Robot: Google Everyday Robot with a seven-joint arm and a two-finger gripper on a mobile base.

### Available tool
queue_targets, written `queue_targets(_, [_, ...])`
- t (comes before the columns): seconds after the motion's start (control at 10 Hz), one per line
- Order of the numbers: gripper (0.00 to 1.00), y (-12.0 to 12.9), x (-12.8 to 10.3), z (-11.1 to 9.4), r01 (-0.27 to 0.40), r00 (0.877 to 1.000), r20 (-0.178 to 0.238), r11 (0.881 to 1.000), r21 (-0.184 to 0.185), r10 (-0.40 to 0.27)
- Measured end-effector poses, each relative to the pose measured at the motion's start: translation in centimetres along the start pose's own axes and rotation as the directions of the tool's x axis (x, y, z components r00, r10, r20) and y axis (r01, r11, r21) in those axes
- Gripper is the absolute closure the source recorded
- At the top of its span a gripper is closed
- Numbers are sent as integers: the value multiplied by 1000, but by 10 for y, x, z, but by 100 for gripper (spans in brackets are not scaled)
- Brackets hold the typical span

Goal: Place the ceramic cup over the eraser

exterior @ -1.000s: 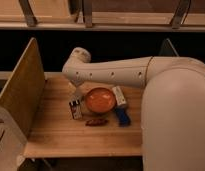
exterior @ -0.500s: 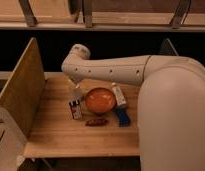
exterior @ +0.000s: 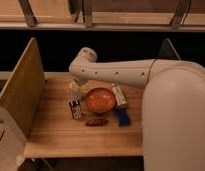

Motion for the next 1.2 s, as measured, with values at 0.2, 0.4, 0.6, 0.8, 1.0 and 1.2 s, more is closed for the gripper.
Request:
queue_targets(0.2, [29, -4, -7, 11, 29, 1000, -3, 999, -27, -29])
queue_targets(0.4, [29, 1, -24, 28, 72, 997, -1, 995, -69, -72])
queue_targets(0.6, [29, 4, -31, 47, 82, 996, -5, 990, -118, -83])
queue_targets(0.8, [29, -1, -21, 64, 77, 995, -52, 986, -146, -86])
queue_targets(1.0, [29, 0, -21, 65, 75, 995, -54, 986, -151, -84])
queue_targets(1.2, [29, -1, -21, 65, 76, 995, -54, 986, -150, -85])
